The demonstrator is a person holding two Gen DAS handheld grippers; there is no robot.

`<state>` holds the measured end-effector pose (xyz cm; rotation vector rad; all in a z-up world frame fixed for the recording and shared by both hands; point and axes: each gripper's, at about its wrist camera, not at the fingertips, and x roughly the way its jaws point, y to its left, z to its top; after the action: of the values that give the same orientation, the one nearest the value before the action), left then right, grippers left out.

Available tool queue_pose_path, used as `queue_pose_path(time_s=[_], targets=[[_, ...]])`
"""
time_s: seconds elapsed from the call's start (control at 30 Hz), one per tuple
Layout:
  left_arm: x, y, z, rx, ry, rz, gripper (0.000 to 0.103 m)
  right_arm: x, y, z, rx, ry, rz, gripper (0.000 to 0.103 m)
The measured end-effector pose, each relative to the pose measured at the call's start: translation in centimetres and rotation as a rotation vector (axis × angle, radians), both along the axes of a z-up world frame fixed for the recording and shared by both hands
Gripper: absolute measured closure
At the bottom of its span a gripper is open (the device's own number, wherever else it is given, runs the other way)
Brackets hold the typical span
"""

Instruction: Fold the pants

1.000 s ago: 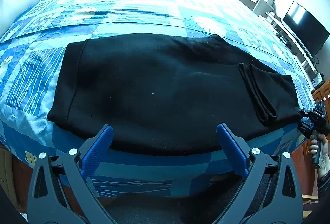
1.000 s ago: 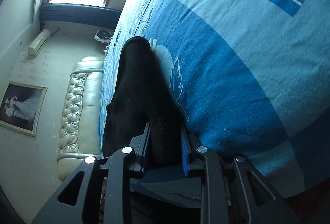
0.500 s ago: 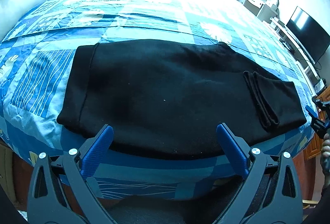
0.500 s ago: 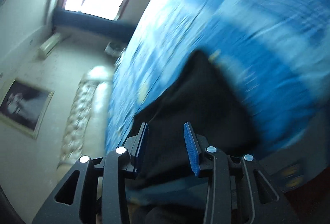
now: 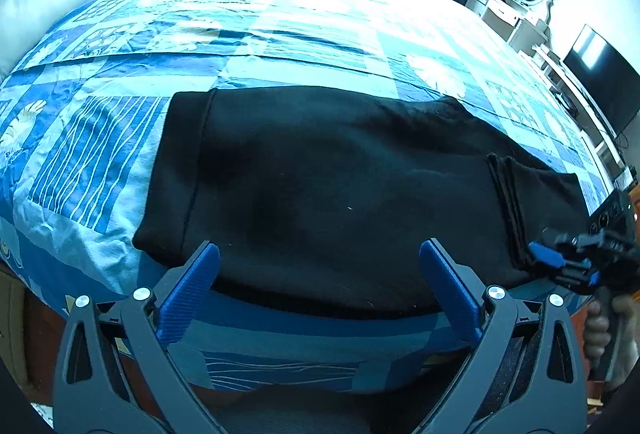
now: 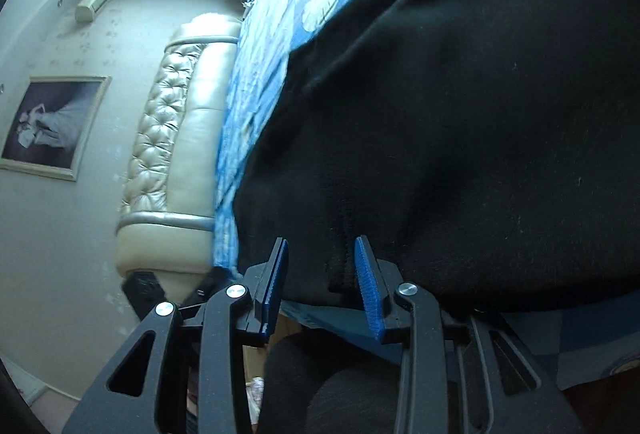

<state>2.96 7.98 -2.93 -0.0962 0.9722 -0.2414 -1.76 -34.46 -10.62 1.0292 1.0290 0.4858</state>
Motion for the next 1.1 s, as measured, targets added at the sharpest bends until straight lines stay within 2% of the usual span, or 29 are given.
queue_pose_path(time_s=[0.17,0.33,0.43,0.57,0.73,0.83,0.9,0.93,1.03,1.1], targets=[[1.3,2.9,0.5,-0.052,0.008,0.047,0.003,-0.6,-0.6,-0.8,0.021,0.004,0.005,0.074],[3.6,9.1,0.9,-0.205,0.017,0.140,0.003,-1.3,-1.6,-1.5,0.044,0.003,0.010,0.074],[5.5,12.1,0.4,-0.286,0.027,0.146,0.003,-1.3,-1.6,-1.5,0.053,0.003,0.008,0.074],[8.4,13.4,-1.1,-0.364,0.075,0.106,0.003,-1.3,-1.8,-1.7,0.056,0.003,0.004,0.074],[12.5,13.0,-1.3,-0.422,0.046,0.035,0.003,-1.4,-1.7,-1.8,0.059,0.001,-0.005,0.074],[15.1,13.2,-2.9,-0.441,0.086,0.035,0.003,-1.5,-1.8,-1.9,0.067,0.001,-0.009,0.074],[16.2,13.6,-4.2,-0.498,0.146,0.012,0.003,-1.6,-1.9,-2.1,0.076,0.005,-0.017,0.074],[16.6,13.6,-5.3,-0.537,0.198,-0.002,0.003,-1.6,-1.9,-2.1,0.079,0.007,-0.021,0.074],[15.6,13.7,-5.8,-0.573,0.198,-0.052,0.003,-1.6,-2.0,-2.2,0.083,0.009,-0.021,0.073],[14.5,13.7,-6.2,-0.640,0.218,-0.087,0.003,-1.6,-2.1,-2.3,0.087,0.010,-0.023,0.073]])
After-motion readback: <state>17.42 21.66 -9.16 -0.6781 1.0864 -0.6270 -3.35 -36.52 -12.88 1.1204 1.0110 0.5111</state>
